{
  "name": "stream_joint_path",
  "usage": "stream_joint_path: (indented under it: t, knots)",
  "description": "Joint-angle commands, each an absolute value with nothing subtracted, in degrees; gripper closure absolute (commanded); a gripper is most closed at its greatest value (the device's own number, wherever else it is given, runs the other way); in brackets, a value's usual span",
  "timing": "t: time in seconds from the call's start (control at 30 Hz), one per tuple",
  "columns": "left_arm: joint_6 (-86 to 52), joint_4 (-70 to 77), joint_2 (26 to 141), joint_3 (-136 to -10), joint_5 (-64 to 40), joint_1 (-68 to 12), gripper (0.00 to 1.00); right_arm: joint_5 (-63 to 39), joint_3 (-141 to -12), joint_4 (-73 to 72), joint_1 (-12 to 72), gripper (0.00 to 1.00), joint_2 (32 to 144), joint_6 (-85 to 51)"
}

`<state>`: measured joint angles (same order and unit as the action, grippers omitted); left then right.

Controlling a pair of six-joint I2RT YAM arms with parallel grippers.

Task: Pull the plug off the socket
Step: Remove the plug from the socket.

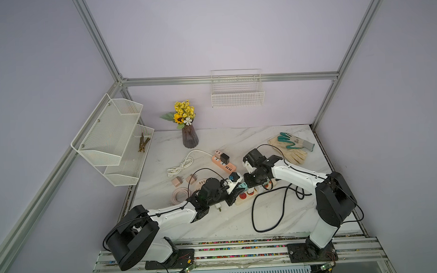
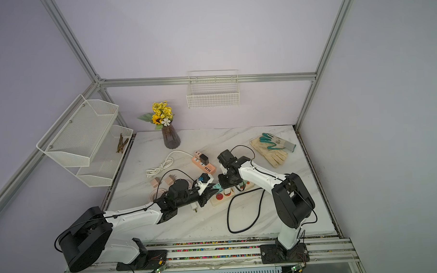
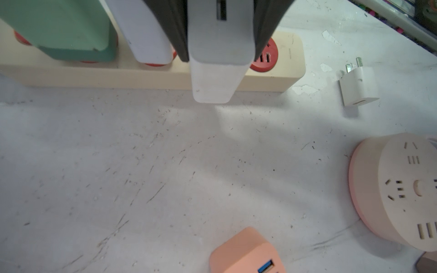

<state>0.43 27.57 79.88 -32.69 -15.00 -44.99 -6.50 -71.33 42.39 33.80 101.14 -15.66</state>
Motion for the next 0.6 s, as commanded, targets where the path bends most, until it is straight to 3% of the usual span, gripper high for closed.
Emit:
stream_joint_path:
  t: [0.0, 0.23, 0.37, 0.57]
  knots:
    - [-0.55, 29.38, 80.27, -33.95, -18.21, -44.9, 1.0, -3.16, -66.32, 45.59, 31.99, 1.0, 109.12, -18.5]
    - [-3.84, 24.37, 73.42, -29.11, -13.24, -44.84, 1.0, -3.77, -67.64, 45.6, 31.99, 1.0, 108.7, -18.98]
    - [-13.98, 17.5, 67.75, -27.32, -6.95, -44.07, 1.0, -4.58, -68.2, 45.25, 31.99, 1.0, 108.63, -19.16]
    - [-29.7, 6.07, 70.1, -31.63, -13.27, -39.92, 1.0, -5.09, -68.49, 44.97, 31.99, 1.0, 107.86, -19.25]
